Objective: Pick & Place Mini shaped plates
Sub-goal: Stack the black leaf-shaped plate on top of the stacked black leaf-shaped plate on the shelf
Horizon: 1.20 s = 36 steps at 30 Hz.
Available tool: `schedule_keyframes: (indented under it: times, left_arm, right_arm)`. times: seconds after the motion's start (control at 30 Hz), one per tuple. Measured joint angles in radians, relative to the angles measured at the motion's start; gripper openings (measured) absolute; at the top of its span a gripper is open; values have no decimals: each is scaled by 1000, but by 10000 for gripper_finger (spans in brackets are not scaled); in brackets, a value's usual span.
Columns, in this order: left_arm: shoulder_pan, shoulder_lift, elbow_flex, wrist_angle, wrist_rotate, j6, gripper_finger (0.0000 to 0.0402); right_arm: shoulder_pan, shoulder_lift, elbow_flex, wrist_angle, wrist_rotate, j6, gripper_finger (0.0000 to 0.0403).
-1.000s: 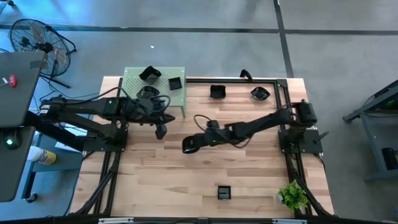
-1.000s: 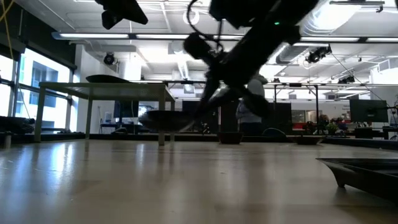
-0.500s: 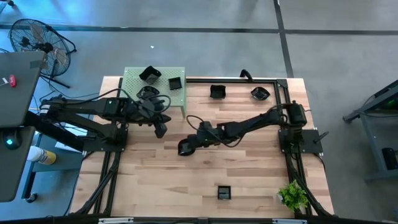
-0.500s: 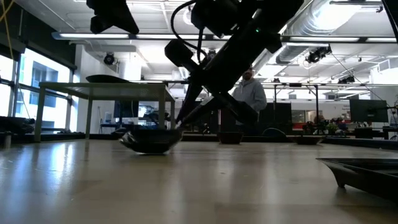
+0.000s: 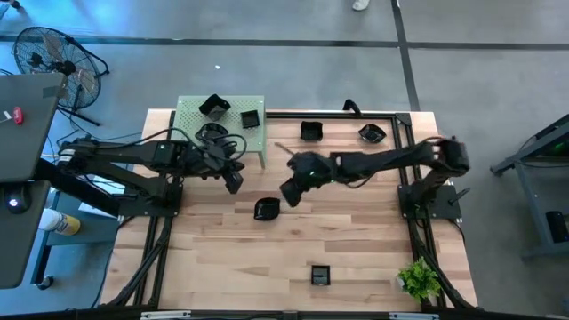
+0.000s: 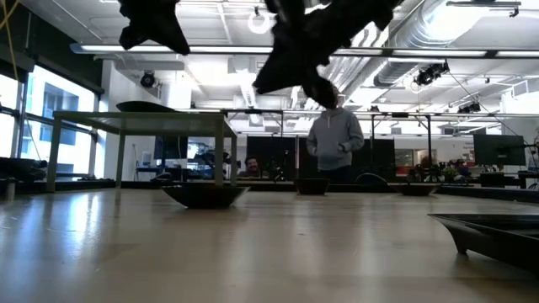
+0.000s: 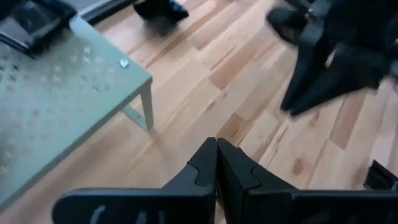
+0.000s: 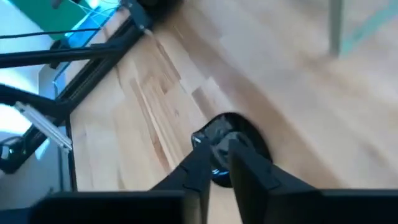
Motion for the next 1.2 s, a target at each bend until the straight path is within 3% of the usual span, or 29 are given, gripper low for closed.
schedule_keyframes:
  times: [0.1,0.27,0.43,0.53,0.77,0.83,1.0,1.2]
  left_arm:
    - [0,51,0,-2,48,-34,1]
    - [0,180,0,-20,133,-88,1]
    - [0,321,0,-17,128,-158,1]
    - [-22,363,-39,31,60,-201,0]
    - [-80,298,-302,409,51,-296,0]
    - [-77,291,-355,470,91,-320,0]
    - [-77,308,-385,544,128,-379,16]
    - [-76,329,-386,565,122,-370,77]
  right_arm:
    - [-24,-65,-77,31,15,-69,8]
    - [-53,-168,-272,189,-41,-88,13]
    - [-60,-266,-431,304,-82,-72,3]
    - [-61,-329,-489,324,-71,-75,8]
    - [-60,-422,-544,325,-68,-95,3]
    - [-60,-429,-545,325,-68,-110,4]
    - [-65,-429,-545,340,-68,-141,5]
    - [-90,-429,-545,350,-68,-141,4]
